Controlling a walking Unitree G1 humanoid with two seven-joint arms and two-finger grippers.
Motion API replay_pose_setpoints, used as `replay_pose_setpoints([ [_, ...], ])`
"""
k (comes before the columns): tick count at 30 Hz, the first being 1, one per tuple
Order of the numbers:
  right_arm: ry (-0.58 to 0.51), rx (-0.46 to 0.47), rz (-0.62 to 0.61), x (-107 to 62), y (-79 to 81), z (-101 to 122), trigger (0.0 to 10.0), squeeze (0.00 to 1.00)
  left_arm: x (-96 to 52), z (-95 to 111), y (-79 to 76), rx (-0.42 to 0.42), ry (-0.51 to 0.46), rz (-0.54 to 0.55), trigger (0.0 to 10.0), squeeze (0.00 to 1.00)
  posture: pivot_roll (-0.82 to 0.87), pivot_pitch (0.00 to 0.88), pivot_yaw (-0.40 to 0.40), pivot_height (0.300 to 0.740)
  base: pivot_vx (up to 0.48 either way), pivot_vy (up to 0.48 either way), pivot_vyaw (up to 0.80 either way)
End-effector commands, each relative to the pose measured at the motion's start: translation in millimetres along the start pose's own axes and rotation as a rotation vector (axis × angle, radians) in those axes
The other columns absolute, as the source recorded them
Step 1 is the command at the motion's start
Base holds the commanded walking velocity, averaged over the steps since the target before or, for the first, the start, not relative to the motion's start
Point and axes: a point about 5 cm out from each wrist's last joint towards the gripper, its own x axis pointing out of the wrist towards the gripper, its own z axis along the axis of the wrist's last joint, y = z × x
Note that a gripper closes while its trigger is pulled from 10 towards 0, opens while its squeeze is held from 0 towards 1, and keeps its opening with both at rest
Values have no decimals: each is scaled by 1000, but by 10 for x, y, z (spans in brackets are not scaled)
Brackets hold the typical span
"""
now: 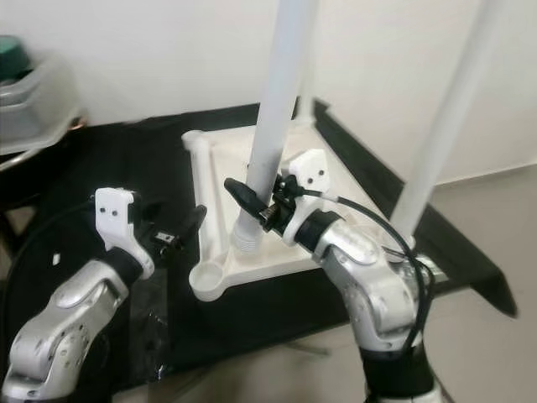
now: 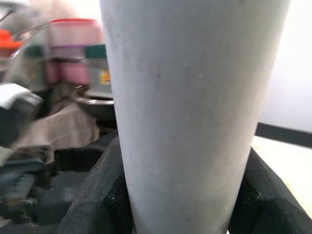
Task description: Building children table
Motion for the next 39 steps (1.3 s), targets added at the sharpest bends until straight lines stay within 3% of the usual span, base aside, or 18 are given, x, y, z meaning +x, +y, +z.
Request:
replay_pose_setpoints([
  [1,9,-25,-28,-23,-111,30,10000,0,-41,-114,24,43,37,18,10000,0,52,84,2,740,0,0,0],
  [5,18,-46,-84,-55,-250,60,10000,0,-115,-269,94,71,78,80,10000,0,50,97,6,740,0,0,0],
  [12,16,-28,-67,-69,-265,68,10000,0,-202,-381,184,84,102,173,10000,0,53,120,10,740,0,0,0],
  [15,30,4,-13,-68,-216,16,10000,0,-233,-413,220,77,104,233,10000,0,54,145,9,740,0,0,0],
  [19,-28,96,117,-25,-94,9,10000,0,-208,-430,256,56,87,286,10000,0,54,163,15,740,0,0,0],
  [20,-42,111,232,-4,9,20,10000,0,-201,-452,262,25,79,298,10000,0,47,173,21,740,0,0,0],
  [24,-26,78,440,12,134,72,10000,0,-206,-459,264,-9,51,314,10000,0,54,193,21,740,0,0,0],
  [27,4,35,530,-14,57,172,10000,0,-222,-438,271,5,42,330,10000,0,60,212,13,740,0,0,0],
  [31,22,8,552,-21,18,207,10000,0,-230,-435,271,7,41,335,10000,0,59,217,10,740,0,0,0],
  [35,48,-82,596,58,-60,314,10000,0,-234,-417,240,47,39,337,10000,0,66,240,-6,740,0,480,0],
  [39,30,-88,594,82,-71,346,10000,0,-227,-391,218,74,19,325,10000,0,67,242,-4,740,0,240,0],
])
